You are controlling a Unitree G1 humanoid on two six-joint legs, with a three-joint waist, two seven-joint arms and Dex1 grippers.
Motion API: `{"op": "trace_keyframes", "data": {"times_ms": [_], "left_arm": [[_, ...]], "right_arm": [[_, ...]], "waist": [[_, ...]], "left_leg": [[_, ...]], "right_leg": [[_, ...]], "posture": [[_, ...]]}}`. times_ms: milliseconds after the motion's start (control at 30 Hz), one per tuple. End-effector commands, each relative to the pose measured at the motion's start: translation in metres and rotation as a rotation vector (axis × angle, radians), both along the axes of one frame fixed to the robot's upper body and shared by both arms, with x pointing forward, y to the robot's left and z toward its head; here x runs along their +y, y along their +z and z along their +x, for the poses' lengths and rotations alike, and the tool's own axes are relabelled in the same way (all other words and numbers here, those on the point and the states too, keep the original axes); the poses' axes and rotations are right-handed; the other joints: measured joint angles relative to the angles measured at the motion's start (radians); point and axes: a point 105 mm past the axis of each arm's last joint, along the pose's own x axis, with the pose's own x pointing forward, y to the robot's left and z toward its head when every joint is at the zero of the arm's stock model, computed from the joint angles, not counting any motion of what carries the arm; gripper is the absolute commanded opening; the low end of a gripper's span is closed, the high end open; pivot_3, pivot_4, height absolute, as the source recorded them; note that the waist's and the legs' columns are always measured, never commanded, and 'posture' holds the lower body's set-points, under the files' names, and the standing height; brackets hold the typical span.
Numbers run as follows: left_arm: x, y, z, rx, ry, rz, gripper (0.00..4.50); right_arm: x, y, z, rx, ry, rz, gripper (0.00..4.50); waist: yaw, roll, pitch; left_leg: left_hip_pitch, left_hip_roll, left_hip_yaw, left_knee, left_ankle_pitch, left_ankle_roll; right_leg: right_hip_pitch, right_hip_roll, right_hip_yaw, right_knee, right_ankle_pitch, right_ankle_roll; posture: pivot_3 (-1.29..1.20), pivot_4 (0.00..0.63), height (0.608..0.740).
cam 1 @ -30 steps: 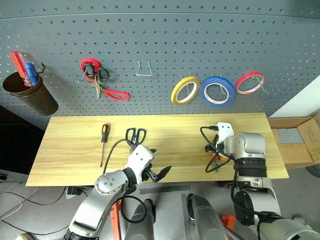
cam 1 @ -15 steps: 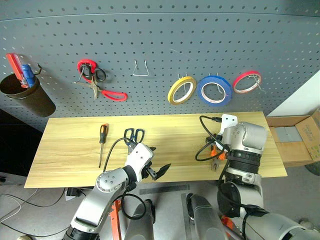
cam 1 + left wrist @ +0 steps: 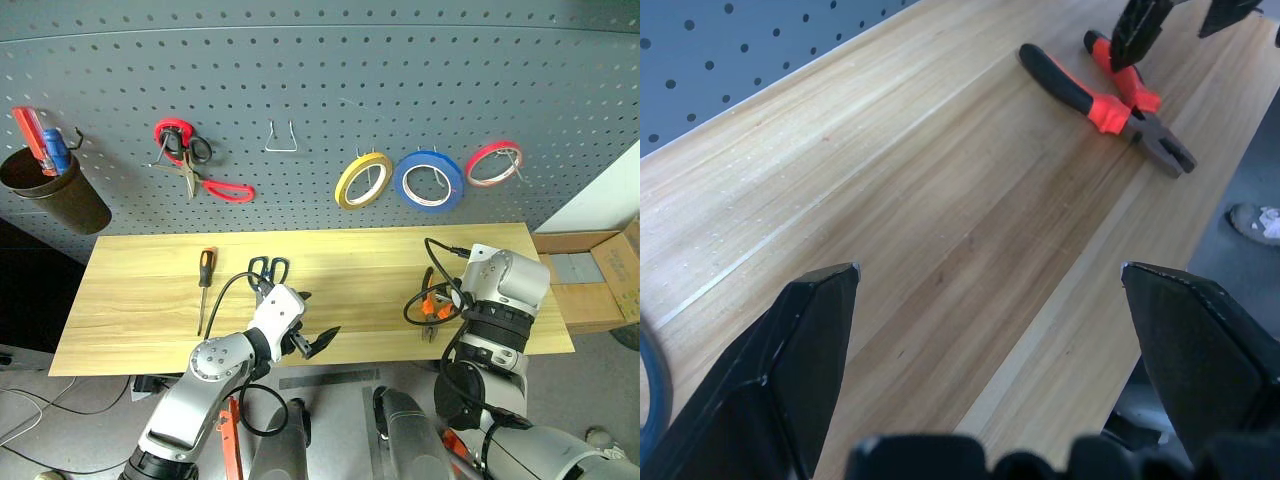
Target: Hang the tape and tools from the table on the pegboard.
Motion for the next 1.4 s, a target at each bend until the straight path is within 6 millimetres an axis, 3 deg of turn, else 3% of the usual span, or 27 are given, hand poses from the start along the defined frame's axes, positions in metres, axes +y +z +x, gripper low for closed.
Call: {"op": "trace_keyframes", "data": {"times_ms": [33,300,567,700,1400], "left_arm": [[0.001,0.007,-0.003,-0.026,-0.013,-0.008,4.50],[0.003,0.007,-0.005,-0.025,-0.010,0.000,4.50],[0.003,0.009,-0.003,-0.032,-0.009,0.003,4.50],[0.005,0.009,-0.005,-0.030,-0.006,0.009,4.50],[0.012,0.011,-0.010,-0.023,0.013,0.025,4.50]], "right_arm": [[0.041,0.009,0.009,-0.039,0.086,0.094,4.47],[0.067,0.021,0.015,-0.104,0.146,0.187,4.47],[0.086,0.005,0.007,-0.055,0.186,0.236,4.47],[0.095,0.007,0.007,-0.058,0.214,0.252,4.47],[0.117,-0.006,-0.001,-0.005,0.278,0.299,4.47]], "waist": [[0.000,0.000,0.000],[0.000,0.000,0.000],[0.002,0.000,0.000],[0.002,0.000,0.000],[0.006,0.001,0.001]], "left_leg": [[0.000,0.000,0.000,0.000,0.000,0.000],[0.000,0.000,0.000,0.000,0.000,0.000],[0.000,0.000,0.000,0.000,0.000,0.000],[0.000,0.000,0.000,0.000,0.000,0.000],[0.000,0.000,0.000,0.000,0.000,0.000]], "right_leg": [[0.000,0.000,0.000,0.000,0.000,0.000],[0.000,0.000,0.000,0.000,0.000,0.000],[0.000,0.000,0.000,0.000,0.000,0.000],[0.000,0.000,0.000,0.000,0.000,0.000],[0.000,0.000,0.000,0.000,0.000,0.000]], "posture": [[-0.01,0.327,0.740],[0.00,0.324,0.740],[0.02,0.323,0.740],[0.03,0.328,0.740],[0.07,0.341,0.740]]}}
